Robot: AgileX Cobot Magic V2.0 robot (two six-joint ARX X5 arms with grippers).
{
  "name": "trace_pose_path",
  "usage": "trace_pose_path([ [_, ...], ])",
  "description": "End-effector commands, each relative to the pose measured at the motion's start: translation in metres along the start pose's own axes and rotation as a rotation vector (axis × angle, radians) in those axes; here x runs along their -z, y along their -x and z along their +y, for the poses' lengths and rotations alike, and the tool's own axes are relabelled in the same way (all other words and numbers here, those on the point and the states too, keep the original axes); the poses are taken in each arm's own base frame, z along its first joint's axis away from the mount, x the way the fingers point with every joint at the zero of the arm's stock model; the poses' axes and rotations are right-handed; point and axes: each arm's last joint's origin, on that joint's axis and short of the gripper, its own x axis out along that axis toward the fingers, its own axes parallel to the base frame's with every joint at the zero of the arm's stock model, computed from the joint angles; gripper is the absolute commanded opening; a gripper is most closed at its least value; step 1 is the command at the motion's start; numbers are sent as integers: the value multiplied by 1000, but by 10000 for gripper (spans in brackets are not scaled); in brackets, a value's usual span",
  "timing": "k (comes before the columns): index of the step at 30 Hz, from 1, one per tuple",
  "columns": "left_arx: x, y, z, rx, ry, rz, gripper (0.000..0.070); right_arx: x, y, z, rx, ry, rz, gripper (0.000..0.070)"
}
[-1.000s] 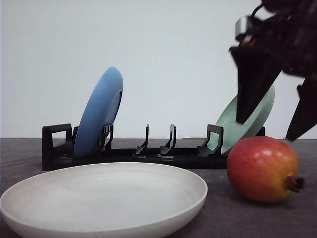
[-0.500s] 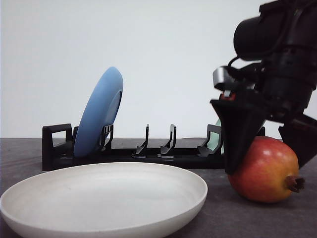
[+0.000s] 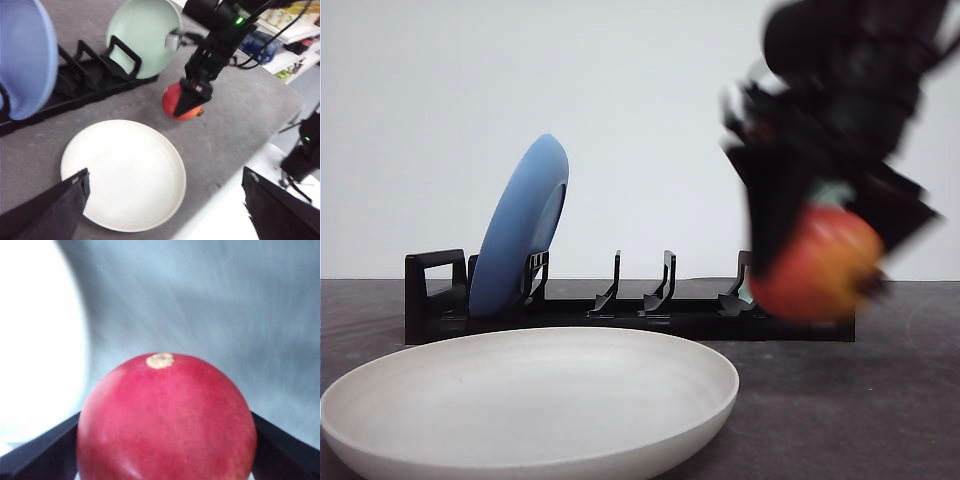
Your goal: Place pomegranate in white plate
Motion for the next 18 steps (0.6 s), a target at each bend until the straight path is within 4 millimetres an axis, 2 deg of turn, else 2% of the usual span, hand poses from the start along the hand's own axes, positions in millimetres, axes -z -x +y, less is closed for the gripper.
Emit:
trace_pose_path([
  [1, -2, 1, -1, 4, 0, -10, 592, -10, 6, 17, -22, 23, -25, 505],
  [5, -2, 1, -1, 3, 3, -11, 592, -18, 9, 57, -66, 117, -88, 505],
  [11, -2, 1, 0, 1, 3, -12, 592, -13, -14, 110, -75, 226, -122, 505],
  [18, -2, 1, 0, 1, 3, -12, 592, -9, -52, 138, -68, 287, -77, 506],
])
